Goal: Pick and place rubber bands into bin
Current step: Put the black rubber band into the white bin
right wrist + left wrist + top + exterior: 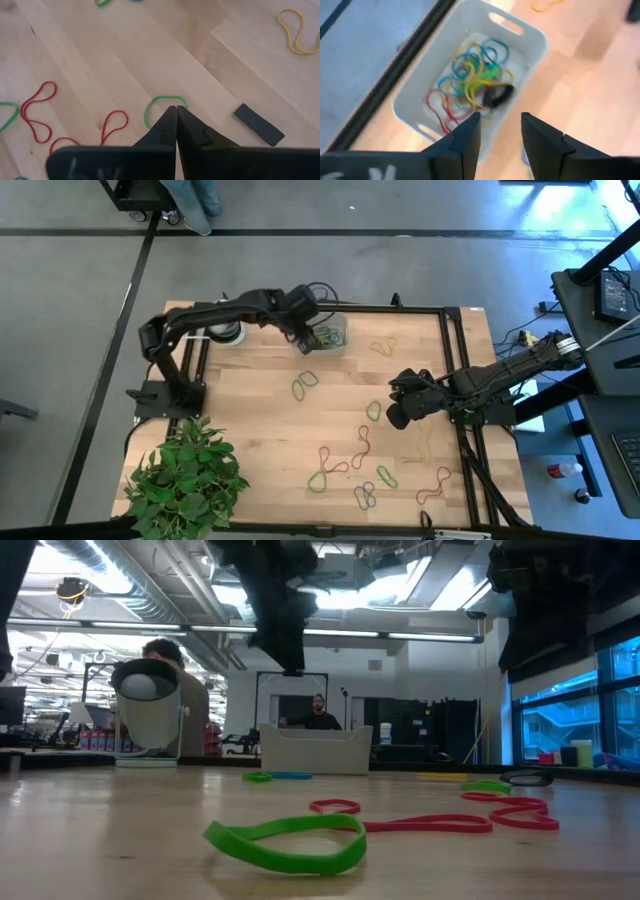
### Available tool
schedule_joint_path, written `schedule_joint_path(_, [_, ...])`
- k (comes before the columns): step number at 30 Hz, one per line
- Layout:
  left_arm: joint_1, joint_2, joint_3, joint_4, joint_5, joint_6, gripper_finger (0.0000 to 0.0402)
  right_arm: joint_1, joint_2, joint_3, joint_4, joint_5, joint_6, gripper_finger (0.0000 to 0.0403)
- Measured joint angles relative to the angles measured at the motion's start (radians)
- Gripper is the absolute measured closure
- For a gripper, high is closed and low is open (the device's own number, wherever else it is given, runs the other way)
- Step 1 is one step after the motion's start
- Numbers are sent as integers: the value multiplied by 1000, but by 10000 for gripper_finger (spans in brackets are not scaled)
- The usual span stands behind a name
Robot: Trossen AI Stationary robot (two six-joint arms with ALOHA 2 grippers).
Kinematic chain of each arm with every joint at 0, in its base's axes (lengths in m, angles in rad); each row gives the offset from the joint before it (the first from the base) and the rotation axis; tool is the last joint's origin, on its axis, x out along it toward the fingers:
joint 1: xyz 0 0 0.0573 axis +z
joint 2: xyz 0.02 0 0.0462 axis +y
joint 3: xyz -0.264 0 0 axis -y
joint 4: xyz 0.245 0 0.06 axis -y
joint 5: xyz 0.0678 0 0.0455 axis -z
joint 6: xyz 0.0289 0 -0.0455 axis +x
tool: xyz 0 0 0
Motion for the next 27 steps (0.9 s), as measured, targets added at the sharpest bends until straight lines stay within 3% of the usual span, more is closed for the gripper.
schedule_joint_path(6, [-150, -26, 0, -136, -46, -102, 294, 2, 0, 0, 0, -2, 0, 396])
schedule_joint_path(14, [-361, -27, -99, -123, -37, -276, 392, 5, 0, 0, -3, -28, -4, 396])
schedule_joint_path(27, [-613, -55, -410, 185, 44, -523, 400, 25, 0, 0, 3, -80, 5, 396])
